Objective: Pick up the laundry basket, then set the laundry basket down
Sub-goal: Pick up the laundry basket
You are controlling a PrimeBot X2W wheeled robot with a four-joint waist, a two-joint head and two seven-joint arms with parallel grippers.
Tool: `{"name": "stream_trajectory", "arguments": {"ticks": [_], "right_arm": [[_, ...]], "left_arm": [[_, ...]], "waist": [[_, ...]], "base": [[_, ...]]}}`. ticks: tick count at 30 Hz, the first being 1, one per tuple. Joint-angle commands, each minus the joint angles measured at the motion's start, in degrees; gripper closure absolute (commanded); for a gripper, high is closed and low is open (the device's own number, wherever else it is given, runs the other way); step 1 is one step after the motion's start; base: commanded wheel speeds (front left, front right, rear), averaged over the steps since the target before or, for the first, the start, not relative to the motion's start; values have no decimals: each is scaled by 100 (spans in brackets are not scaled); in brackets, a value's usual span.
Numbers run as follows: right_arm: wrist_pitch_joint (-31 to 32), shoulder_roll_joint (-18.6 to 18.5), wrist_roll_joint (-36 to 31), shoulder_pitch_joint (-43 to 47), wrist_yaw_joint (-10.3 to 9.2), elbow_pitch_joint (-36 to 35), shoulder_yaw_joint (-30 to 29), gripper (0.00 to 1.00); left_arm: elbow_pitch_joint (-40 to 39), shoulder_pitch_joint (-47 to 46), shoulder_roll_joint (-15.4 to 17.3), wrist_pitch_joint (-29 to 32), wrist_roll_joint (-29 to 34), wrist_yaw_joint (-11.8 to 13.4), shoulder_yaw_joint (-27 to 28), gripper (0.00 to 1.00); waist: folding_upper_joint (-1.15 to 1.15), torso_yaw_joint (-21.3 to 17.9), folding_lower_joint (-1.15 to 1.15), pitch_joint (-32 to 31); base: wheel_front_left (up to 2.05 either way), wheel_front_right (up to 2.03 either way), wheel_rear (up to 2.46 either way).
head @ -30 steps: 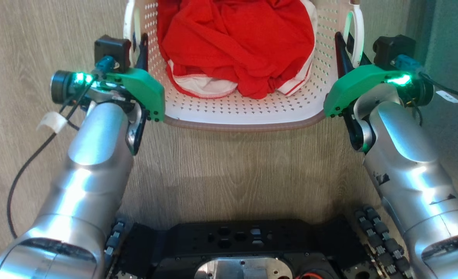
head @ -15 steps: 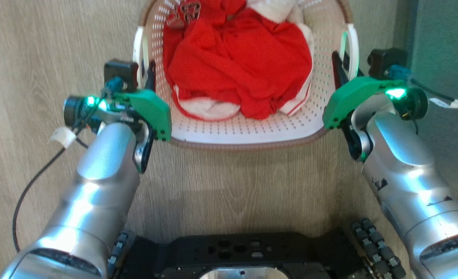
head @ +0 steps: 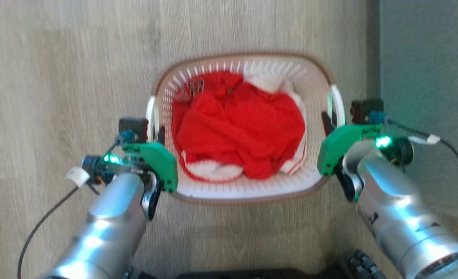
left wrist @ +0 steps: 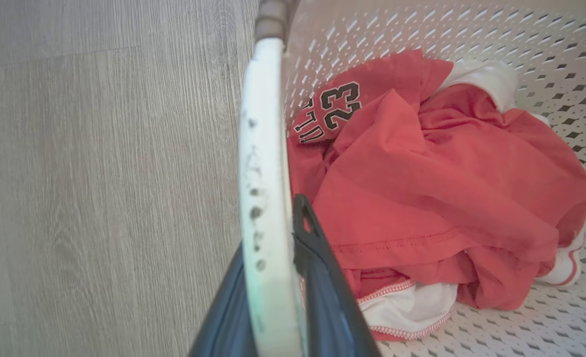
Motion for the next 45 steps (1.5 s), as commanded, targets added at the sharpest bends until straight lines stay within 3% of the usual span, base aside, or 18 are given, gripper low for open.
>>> {"name": "stream_trajectory", "arguments": {"ticks": [1, 20, 45], "right_arm": [[-79, 34, 102, 260, 7, 16, 146, 100], [553, 34, 1373, 1266, 7, 461, 1356, 100], [752, 34, 2299, 1807, 7, 537, 2302, 100]], "left_arm": [[42, 235, 151, 26, -73, -40, 2, 100], [338, 1369, 151, 792, -1053, -68, -1035, 100], [539, 1893, 151, 975, -1621, -37, -1681, 100]], "waist": [[0, 20, 0, -434], [0, 114, 0, -2310], [0, 186, 0, -3481]], "base": [[0, 0, 0], [0, 0, 0], [0, 0, 0]]}}
